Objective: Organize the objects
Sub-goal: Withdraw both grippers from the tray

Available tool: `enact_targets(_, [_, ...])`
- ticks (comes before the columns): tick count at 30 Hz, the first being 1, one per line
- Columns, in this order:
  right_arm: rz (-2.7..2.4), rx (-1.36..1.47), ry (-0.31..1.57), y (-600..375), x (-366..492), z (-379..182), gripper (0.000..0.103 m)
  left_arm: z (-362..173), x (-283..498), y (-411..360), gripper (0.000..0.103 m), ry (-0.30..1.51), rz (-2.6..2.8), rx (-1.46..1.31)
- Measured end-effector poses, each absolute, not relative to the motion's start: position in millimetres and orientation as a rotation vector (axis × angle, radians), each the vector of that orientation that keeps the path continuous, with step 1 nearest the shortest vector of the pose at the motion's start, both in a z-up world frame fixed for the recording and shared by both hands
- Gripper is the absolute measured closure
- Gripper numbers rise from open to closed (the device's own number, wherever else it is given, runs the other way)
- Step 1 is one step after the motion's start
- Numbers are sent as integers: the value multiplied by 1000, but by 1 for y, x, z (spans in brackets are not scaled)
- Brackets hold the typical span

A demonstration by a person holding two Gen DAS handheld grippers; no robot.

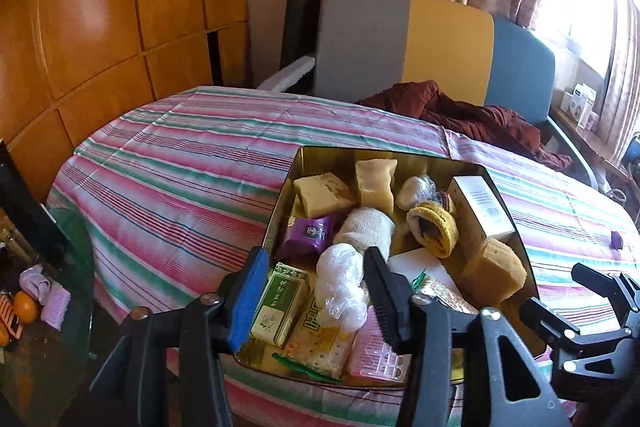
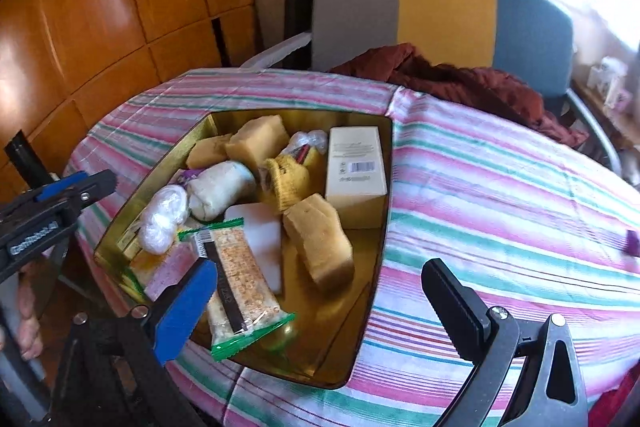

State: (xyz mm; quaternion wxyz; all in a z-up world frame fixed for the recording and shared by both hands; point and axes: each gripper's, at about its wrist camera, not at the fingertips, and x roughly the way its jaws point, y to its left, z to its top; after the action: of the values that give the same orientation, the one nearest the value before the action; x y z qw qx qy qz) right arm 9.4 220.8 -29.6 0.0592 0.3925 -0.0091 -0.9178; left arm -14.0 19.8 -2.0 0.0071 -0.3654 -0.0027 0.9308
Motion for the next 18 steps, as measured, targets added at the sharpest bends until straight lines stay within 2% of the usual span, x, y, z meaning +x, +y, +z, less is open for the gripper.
enact_targets(6, [-2827,1173,-13,215,16,-28,0,14,4,24,26,-48,2939,-1038])
enact_targets(9, [-2843,1173,-1,213,18,-27,0,21,10,31,26,-2,3002,-1042])
enact_targets(14, [-2876,1157,26,209,12,-18,0,28,15,30,26,-37,3008,-1038])
enact_targets(18, [-2907,1136,-61,214,1,-3,0,30,19,33,27,12,3040,-1032])
